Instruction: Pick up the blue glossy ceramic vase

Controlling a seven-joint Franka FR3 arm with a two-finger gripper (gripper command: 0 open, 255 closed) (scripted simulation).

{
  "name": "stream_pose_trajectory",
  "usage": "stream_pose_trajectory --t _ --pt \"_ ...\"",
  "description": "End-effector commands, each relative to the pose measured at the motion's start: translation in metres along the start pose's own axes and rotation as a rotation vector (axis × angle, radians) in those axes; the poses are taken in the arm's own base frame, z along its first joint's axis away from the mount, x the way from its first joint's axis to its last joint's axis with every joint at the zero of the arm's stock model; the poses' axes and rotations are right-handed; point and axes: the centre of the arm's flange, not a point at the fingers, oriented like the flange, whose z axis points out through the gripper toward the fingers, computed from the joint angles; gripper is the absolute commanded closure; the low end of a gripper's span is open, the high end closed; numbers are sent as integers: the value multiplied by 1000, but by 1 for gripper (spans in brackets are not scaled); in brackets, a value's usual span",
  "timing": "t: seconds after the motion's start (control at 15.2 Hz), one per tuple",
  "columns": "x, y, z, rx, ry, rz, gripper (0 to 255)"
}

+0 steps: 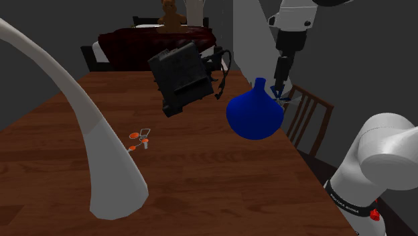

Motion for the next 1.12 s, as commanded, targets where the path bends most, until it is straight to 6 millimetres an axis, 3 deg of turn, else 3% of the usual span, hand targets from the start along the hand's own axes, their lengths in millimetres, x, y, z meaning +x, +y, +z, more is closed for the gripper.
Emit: stream_pose_trajectory --t 0.0,0.59,1.06 --pt "0 0 0 0 0 0 0" --pt "39 -86 -66 6 -20 13 0" --pt "41 -87 -29 6 -20 13 0"
